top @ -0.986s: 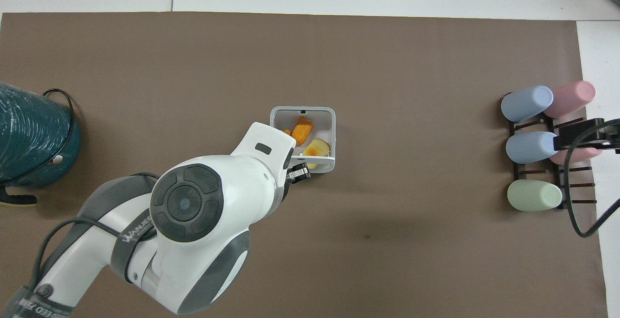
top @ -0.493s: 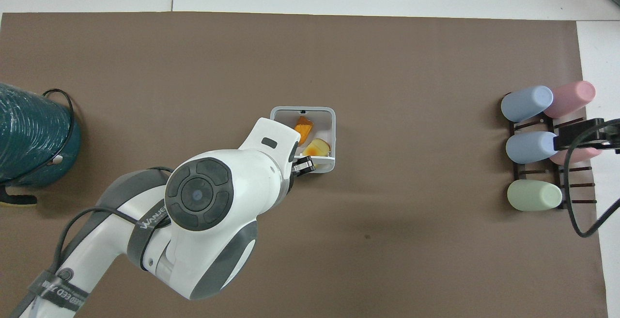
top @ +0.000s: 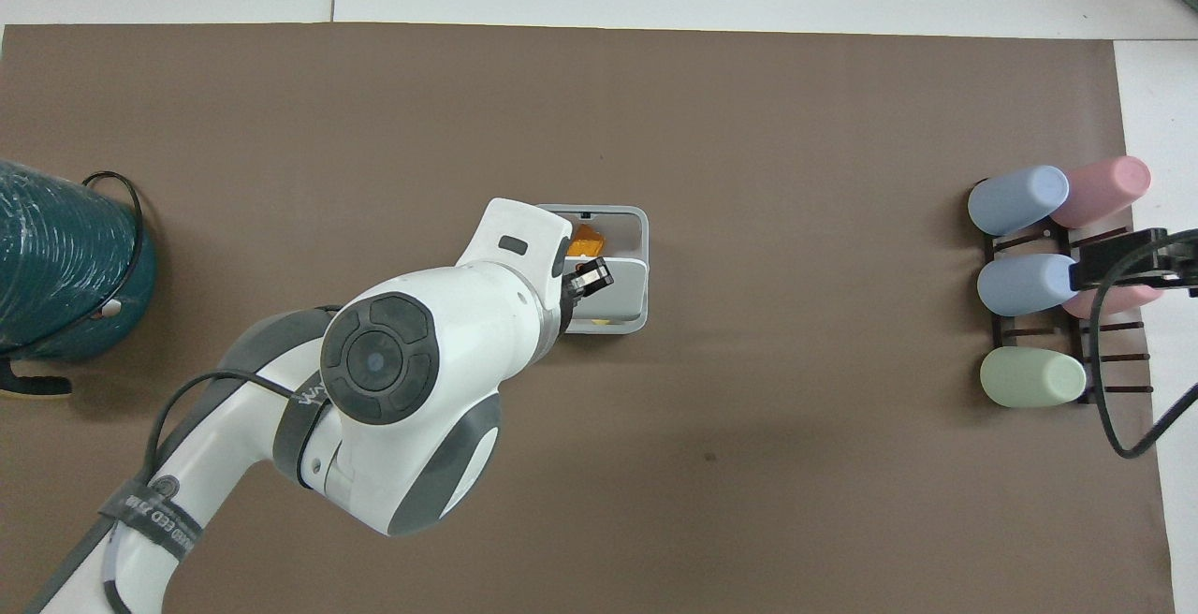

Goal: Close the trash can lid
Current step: 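Push the raised lid down over the bin with the left gripper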

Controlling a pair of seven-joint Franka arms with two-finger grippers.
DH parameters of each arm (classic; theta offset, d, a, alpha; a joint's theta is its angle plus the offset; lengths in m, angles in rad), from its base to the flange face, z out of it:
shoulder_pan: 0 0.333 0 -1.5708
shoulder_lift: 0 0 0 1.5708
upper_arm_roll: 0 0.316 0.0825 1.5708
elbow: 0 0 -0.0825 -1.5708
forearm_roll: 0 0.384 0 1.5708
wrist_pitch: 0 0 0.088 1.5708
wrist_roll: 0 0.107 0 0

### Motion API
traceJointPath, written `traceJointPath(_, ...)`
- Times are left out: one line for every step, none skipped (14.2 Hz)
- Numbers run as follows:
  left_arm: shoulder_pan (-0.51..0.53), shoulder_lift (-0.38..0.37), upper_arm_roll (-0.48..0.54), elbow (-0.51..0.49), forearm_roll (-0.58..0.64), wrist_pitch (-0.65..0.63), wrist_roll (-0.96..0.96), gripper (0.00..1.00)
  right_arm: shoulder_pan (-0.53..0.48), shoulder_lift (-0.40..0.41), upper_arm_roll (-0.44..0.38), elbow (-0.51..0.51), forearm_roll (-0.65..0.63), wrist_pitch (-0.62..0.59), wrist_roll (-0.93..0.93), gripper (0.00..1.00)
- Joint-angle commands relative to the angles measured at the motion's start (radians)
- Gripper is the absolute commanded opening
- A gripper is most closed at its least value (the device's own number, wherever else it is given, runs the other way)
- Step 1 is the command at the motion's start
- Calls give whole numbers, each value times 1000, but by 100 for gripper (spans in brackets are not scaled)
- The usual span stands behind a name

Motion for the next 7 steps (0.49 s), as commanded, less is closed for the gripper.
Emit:
traceJointPath(31, 26, -2, 25, -26, 49, -4, 0, -6, -19, 3, -16, 1, -3, -7, 100)
traceJointPath(35, 32, -2, 28, -37, 66, -2, 0, -4, -19, 3, -16, 1, -3, -7, 100)
traceJointPath(38, 38, -2, 28, -50, 84, -2, 0, -6, -19, 3, -16, 1, -3, -7, 100)
traceJointPath(38, 47, -2, 28, -54, 101, -2, 0, -4, -19, 3, -16, 1, -3, -7, 100)
traceJointPath(36, 58, -2, 28, -54, 124, -3, 0, -6, -19, 3, -16, 1, -3, -7, 100)
traceJointPath(35, 62, -2, 28, -55, 136, -2, 0, -6, -19, 3, -16, 1, -3, -7, 100)
traceJointPath(33, 65, -2, 28, -57, 136, -3, 0, -4, -19, 3, -16, 1, -3, -7, 100)
